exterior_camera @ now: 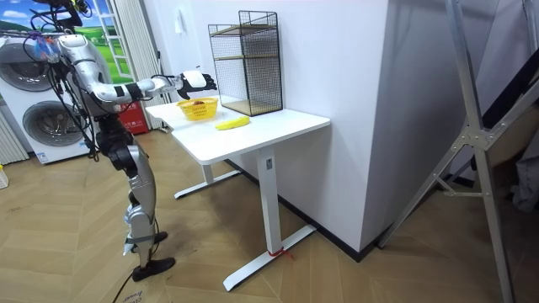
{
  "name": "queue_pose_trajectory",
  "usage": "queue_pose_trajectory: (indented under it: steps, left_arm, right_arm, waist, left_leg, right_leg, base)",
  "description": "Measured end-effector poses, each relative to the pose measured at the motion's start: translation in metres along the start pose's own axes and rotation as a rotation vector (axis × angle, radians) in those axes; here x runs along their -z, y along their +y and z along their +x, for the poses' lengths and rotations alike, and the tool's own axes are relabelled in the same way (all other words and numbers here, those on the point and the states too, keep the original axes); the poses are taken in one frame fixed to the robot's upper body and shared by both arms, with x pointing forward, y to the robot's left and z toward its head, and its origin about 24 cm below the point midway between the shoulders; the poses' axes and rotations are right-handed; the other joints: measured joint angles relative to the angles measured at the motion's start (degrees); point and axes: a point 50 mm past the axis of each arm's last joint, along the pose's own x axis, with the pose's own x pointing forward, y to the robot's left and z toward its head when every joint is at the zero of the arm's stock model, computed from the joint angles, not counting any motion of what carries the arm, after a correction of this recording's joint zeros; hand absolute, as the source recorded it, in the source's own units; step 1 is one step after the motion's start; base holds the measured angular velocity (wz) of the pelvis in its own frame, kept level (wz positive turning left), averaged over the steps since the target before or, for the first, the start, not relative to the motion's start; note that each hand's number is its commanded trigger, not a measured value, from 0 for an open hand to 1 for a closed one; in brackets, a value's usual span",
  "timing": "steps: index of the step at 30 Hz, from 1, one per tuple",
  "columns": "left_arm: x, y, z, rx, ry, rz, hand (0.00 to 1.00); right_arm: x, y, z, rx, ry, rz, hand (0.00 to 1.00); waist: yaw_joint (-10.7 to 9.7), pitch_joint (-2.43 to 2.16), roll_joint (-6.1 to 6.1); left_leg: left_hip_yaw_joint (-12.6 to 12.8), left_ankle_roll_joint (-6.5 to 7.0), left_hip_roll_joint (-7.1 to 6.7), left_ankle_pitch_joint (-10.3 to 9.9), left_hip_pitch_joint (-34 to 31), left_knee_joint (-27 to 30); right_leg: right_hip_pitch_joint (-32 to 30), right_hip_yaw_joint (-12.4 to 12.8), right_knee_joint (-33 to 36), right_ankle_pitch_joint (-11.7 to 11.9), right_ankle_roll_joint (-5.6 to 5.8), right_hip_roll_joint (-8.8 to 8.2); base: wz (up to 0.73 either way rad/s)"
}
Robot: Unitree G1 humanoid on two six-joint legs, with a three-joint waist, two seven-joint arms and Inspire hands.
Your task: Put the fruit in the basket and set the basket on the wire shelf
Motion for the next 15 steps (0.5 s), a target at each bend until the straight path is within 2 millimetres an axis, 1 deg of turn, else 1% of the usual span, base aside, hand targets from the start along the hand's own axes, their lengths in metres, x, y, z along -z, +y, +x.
queue_pose_trajectory:
  steps: [5,8,9,10,12,15]
  left_arm:
    - [0.000,0.000,0.000,0.000,0.001,-0.001,0.00]
    - [0.005,-0.002,-0.001,0.005,0.016,0.003,0.00]
    - [0.007,-0.003,-0.002,0.005,0.022,0.000,0.00]
    - [0.009,-0.003,-0.002,0.006,0.026,-0.004,0.00]
    - [0.010,-0.004,-0.002,0.006,0.030,-0.008,0.00]
    - [0.013,-0.004,-0.003,-0.004,0.039,-0.008,0.00]
  right_arm:
    - [0.000,-0.003,0.000,0.043,-0.002,0.005,0.00]
    - [-0.004,-0.010,-0.001,0.104,-0.016,-0.003,0.00]
    - [-0.004,-0.016,-0.003,0.139,-0.018,-0.005,0.00]
    - [-0.003,-0.021,-0.004,0.180,-0.017,0.000,0.00]
    - [-0.002,-0.031,-0.007,0.253,-0.012,0.000,0.00]
    - [0.001,-0.043,-0.011,0.361,-0.004,0.021,0.00]
  waist:
    - [0.00,-0.09,-0.14]
    - [0.01,-0.09,-0.13]
    - [0.00,-0.09,-0.12]
    - [-0.20,0.01,0.02]
    - [-0.28,-0.03,-0.04]
    - [-0.51,0.03,-0.01]
  left_leg:
    - [0.04,0.01,-0.01,0.00,0.12,0.29]
    - [0.21,0.02,-0.01,0.01,0.25,0.10]
    - [0.21,0.03,-0.01,0.02,0.34,0.09]
    - [0.08,0.03,-0.04,0.02,0.34,0.13]
    - [0.00,0.04,-0.05,0.02,0.36,0.11]
    - [-0.01,0.04,-0.02,0.02,0.45,0.07]
  right_leg:
    - [-0.01,0.18,0.02,0.00,0.00,-0.02]
    - [0.01,0.28,0.00,0.00,0.00,-0.02]
    - [0.10,0.46,0.00,0.00,0.00,-0.02]
    - [0.20,0.42,-0.05,0.00,0.00,-0.02]
    - [0.23,0.48,-0.08,0.00,0.00,-0.02]
    - [0.35,0.65,-0.15,0.00,0.00,0.01]
  base:
    - [0.00]
    - [-0.02]
    - [0.00]
    - [0.03]
    - [0.02]
    - [0.00]
